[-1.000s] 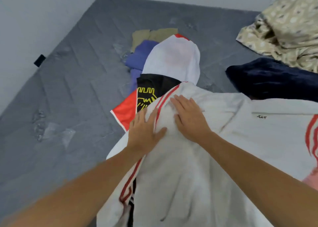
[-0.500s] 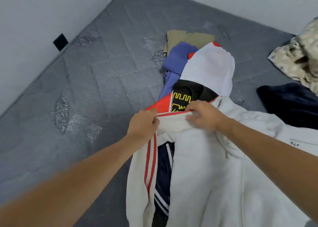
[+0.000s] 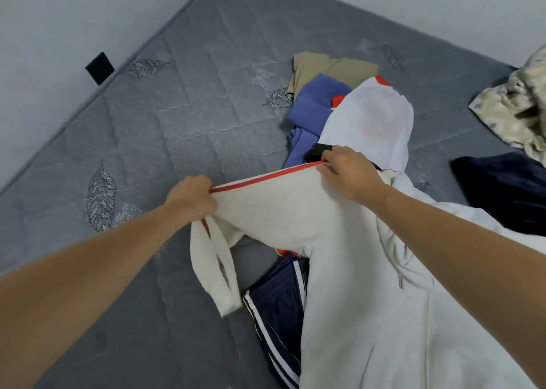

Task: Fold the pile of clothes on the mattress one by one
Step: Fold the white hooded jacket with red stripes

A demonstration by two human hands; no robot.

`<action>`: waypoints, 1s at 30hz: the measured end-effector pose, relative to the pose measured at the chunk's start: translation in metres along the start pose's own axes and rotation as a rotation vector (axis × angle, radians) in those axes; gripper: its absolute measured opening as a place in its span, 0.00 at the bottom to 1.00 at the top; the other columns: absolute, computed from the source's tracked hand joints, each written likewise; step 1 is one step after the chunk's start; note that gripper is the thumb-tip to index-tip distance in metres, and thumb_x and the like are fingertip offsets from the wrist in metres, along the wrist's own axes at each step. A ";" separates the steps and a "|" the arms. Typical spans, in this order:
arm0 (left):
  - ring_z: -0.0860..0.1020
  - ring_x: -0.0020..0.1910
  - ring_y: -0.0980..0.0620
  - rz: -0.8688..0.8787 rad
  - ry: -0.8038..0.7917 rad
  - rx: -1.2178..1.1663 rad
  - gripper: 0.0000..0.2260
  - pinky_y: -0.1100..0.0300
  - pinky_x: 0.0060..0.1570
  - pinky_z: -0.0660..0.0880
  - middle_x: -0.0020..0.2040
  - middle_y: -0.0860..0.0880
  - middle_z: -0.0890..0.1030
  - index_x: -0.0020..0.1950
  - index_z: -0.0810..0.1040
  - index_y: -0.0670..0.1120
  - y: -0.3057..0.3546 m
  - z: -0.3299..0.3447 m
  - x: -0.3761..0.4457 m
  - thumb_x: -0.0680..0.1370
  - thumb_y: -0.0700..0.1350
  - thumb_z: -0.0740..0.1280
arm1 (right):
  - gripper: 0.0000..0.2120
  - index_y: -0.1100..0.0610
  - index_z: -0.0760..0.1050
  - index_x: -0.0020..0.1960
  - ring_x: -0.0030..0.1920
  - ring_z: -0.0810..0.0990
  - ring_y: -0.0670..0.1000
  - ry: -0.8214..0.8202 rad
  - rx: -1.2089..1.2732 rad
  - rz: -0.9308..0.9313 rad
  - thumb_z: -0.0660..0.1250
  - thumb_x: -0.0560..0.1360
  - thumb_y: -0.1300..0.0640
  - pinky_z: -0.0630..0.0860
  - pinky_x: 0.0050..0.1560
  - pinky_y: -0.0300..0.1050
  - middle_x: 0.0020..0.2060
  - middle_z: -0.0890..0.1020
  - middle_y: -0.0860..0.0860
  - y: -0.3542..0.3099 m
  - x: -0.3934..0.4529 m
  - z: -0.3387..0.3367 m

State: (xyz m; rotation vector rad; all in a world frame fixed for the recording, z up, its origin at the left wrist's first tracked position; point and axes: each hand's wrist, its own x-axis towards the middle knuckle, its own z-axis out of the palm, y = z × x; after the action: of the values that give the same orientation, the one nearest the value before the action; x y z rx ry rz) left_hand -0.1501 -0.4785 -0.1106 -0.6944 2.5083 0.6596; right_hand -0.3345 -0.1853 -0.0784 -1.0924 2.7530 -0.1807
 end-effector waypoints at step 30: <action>0.79 0.41 0.45 0.087 0.141 -0.070 0.15 0.53 0.40 0.73 0.37 0.49 0.80 0.40 0.81 0.48 -0.098 -0.059 0.041 0.80 0.57 0.70 | 0.08 0.59 0.77 0.58 0.52 0.73 0.63 0.155 -0.239 0.172 0.63 0.82 0.58 0.66 0.47 0.56 0.50 0.76 0.58 -0.007 0.020 0.035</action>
State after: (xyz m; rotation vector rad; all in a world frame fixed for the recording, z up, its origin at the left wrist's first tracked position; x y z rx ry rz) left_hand -0.1436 -0.5998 -0.1179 -0.6818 2.6684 0.7565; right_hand -0.3365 -0.2057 -0.1136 -0.9193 3.0523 0.0931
